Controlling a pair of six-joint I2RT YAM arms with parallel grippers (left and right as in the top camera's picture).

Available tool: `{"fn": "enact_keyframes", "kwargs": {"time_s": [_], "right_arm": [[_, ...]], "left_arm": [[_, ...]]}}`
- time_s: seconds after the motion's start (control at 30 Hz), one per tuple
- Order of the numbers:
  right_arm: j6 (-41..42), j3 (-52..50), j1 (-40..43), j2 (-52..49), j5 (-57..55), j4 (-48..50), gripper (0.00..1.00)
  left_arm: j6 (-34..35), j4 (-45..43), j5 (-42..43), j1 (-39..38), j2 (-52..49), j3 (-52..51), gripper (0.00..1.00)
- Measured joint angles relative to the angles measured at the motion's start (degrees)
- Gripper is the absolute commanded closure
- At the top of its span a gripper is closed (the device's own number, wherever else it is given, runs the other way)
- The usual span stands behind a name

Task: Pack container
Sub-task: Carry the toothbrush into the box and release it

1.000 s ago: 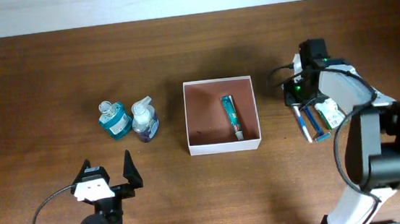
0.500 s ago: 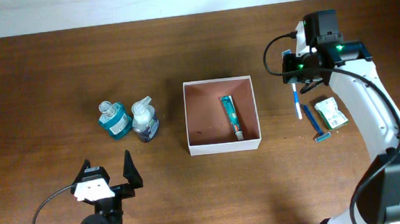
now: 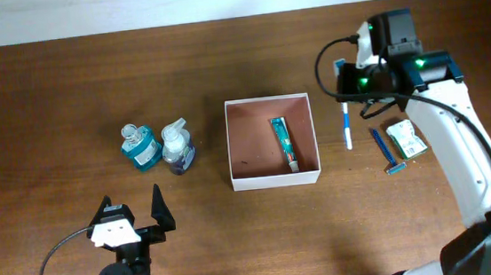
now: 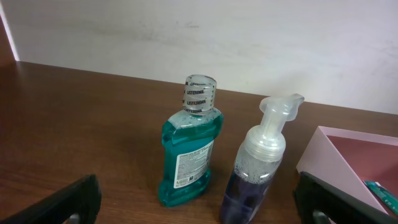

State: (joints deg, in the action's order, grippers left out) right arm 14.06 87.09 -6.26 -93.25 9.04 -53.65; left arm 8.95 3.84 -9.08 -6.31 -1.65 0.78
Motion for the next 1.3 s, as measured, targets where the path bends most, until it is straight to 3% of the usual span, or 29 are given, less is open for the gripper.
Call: {"fn": "enact_keyframes", "kwargs": {"time_s": [0.6,0.93,1.3], "right_arm": [[8.1,3.7,-18.3,-4.1,-12.7,2.8,0.96],[10.2,3.7,-19.4,-13.6,-17.7,2.2,0.96],[11.3,3.7,-19.4,-16.0,-18.0,-0.2,0.96]], "left_arm": [[0.0,0.0,0.0,0.0,0.0,0.0,0.01],[0.0,0.0,0.0,0.0,0.0,0.0,0.01],[0.0,0.0,0.0,0.0,0.0,0.0,0.01]]}}
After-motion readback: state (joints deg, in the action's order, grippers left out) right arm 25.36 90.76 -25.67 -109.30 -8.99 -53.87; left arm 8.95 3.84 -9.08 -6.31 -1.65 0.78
